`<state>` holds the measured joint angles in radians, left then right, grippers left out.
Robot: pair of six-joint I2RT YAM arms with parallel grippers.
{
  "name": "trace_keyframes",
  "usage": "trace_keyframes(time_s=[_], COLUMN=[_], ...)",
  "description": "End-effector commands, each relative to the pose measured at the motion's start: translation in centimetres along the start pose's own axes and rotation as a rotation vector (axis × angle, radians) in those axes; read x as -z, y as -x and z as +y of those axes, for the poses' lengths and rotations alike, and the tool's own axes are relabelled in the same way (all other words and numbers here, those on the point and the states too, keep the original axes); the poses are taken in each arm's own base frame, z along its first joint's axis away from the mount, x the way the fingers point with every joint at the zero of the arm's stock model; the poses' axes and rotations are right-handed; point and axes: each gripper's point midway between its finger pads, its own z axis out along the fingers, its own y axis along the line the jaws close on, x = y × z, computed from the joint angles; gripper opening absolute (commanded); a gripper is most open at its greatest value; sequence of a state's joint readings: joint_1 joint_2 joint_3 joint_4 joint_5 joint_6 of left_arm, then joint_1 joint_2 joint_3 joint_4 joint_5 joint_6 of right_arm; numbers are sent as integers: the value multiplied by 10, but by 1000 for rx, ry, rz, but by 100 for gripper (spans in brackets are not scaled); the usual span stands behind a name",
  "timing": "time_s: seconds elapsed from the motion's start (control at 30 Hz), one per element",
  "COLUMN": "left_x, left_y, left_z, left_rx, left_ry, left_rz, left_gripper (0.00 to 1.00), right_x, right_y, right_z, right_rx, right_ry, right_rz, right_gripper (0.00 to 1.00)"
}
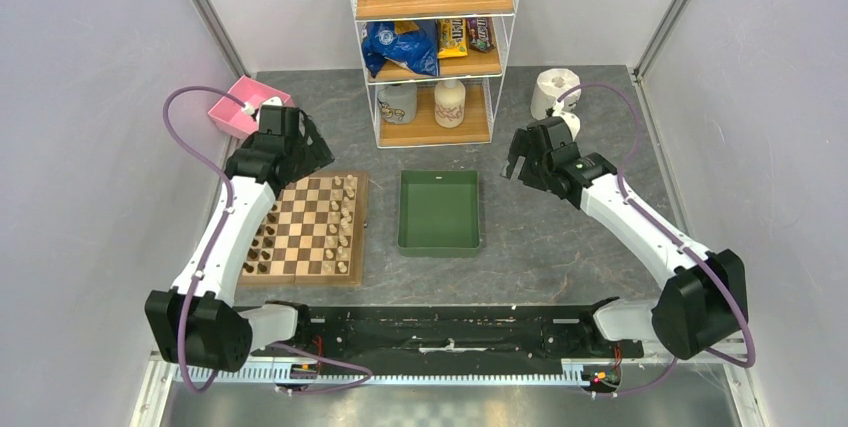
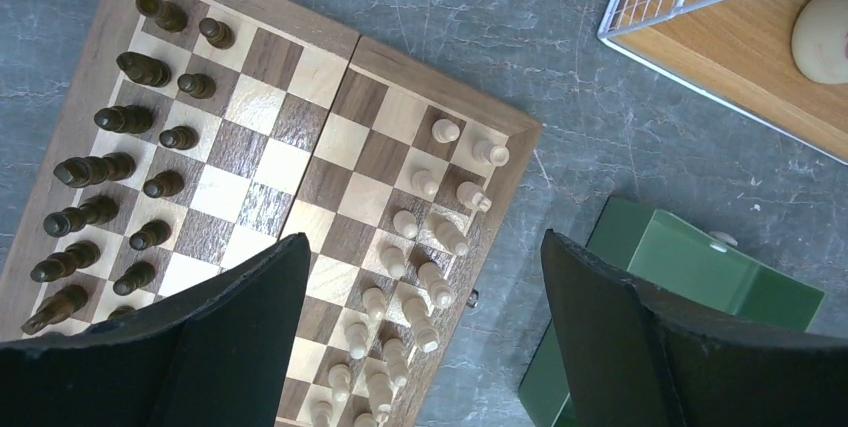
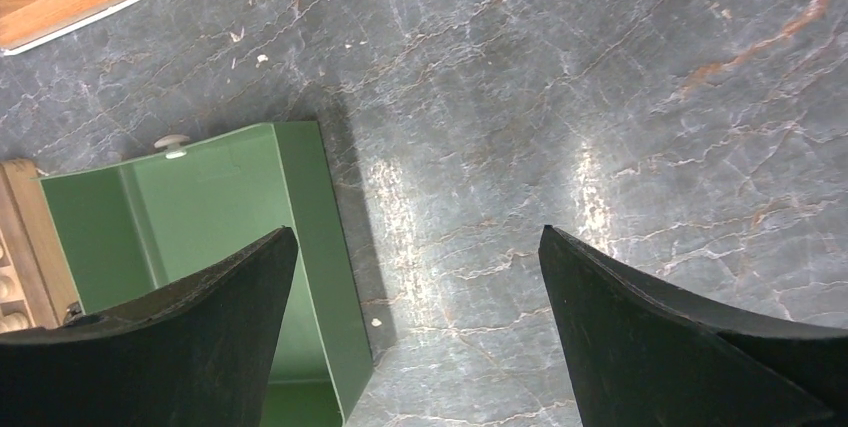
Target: Set up the chess pieces on the board
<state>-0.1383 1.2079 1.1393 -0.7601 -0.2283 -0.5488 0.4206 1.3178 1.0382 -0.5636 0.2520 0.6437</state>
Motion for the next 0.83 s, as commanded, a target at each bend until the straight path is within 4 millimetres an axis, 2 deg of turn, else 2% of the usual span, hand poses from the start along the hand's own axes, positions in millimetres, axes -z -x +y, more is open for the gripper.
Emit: trace_keyframes(time_s=[0.0, 0.27, 0.8], left_x=[-1, 2, 17], left_y=[15, 19, 32], left_z=[-7, 3, 3], left_rx=[-33, -23, -40], left_ry=[-28, -2, -24], left_rz=[-33, -99, -169], left_gripper=[92, 93, 94], right_x=[10, 29, 37], right_y=[22, 57, 71], right_z=[-9, -6, 3], right_rx=[18, 9, -28], right_ry=[-25, -11, 22], right_rz=[-104, -258, -297], right_gripper=[99, 99, 99])
